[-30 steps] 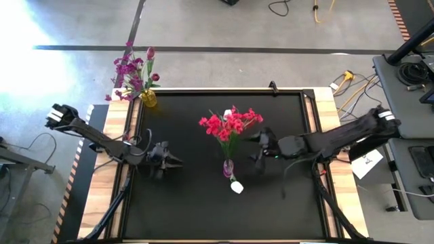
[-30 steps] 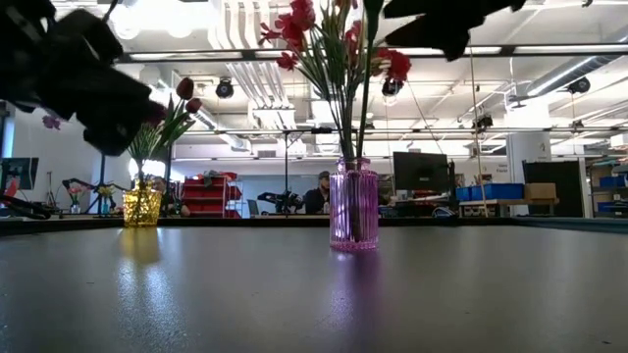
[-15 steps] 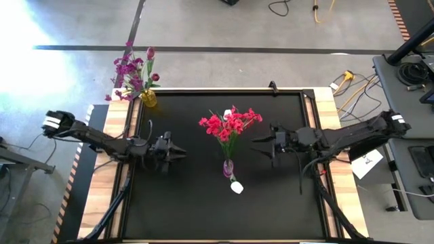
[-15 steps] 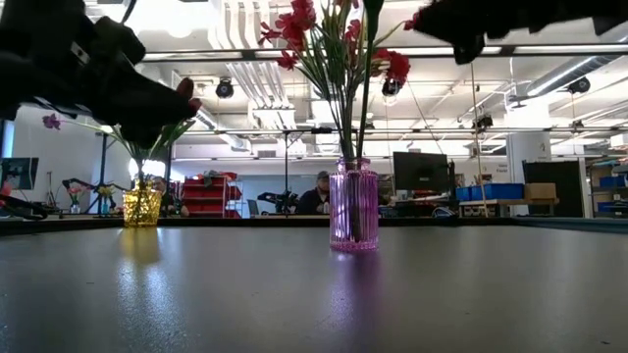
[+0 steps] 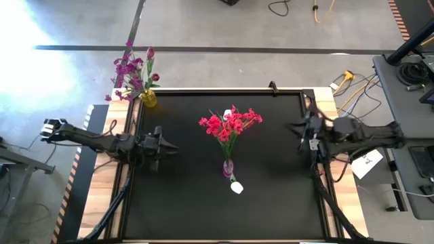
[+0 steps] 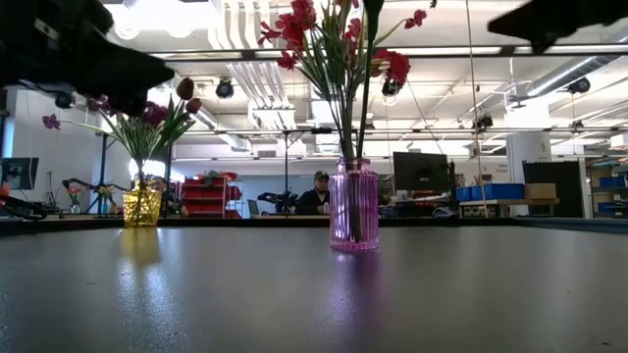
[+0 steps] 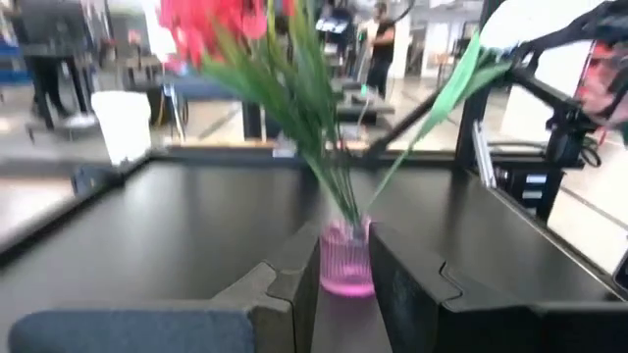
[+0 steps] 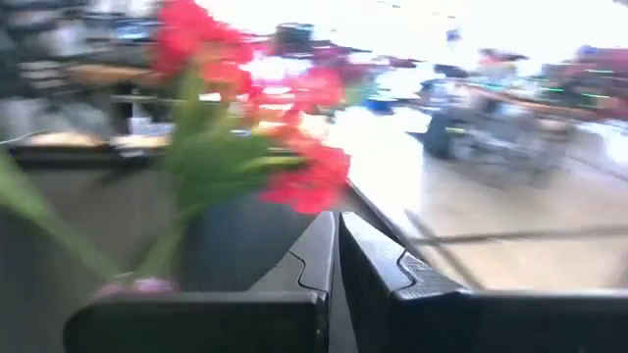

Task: Sort flowers into vase by color
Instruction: Return to Home Position

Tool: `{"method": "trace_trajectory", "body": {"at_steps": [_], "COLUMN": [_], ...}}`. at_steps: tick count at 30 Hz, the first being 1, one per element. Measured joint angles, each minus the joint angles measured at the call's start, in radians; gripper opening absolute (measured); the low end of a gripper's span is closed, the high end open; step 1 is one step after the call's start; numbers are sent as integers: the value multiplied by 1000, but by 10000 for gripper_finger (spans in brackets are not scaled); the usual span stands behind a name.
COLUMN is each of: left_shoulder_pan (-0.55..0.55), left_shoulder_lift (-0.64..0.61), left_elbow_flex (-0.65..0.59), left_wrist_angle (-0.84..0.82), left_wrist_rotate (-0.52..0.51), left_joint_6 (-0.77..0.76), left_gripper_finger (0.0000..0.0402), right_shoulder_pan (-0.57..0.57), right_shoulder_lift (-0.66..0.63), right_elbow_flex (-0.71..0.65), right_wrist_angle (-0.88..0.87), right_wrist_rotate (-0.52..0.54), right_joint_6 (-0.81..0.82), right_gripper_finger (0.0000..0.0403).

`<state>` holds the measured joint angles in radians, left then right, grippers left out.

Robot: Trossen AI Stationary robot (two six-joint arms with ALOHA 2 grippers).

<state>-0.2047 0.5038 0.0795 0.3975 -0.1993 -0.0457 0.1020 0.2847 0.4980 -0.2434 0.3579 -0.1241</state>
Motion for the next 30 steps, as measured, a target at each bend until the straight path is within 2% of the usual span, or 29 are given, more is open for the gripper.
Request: {"method": "trace_trajectory", "body": {"at_steps": [2,5,8,10,12,15,20,25,30], "left_shoulder_pan": [0,0,2,8,9,10,6,-6,0], "left_shoulder_lift": [-44,-88,-127,-146,-158,-174,-197,-240,-287], "left_elbow_flex": [-5,-37,-69,-69,-69,-69,-69,-69,-70], "left_wrist_angle": [-15,-31,-35,-37,-1,36,-35,-35,-24], "left_wrist_rotate": [0,0,8,51,108,120,116,159,103], "left_joint_6": [28,29,12,-24,-32,-17,-74,-22,7], "left_gripper_finger": [77,77,77,77,77,77,77,77,77], "right_shoulder_pan": [0,0,0,0,0,0,0,0,-29], "right_shoulder_lift": [-69,-154,-195,-208,-207,-195,-198,-188,-220], "right_elbow_flex": [0,-37,-93,-144,-208,-312,-480,-486,-463], "right_wrist_angle": [-82,-107,-62,57,174,271,469,434,419], "right_wrist_rotate": [75,87,29,-47,-159,-277,-280,-307,-314], "right_joint_6": [56,268,326,353,352,311,239,232,147], "right_gripper_finger": [13,13,13,13,13,13,13,13,13]}}
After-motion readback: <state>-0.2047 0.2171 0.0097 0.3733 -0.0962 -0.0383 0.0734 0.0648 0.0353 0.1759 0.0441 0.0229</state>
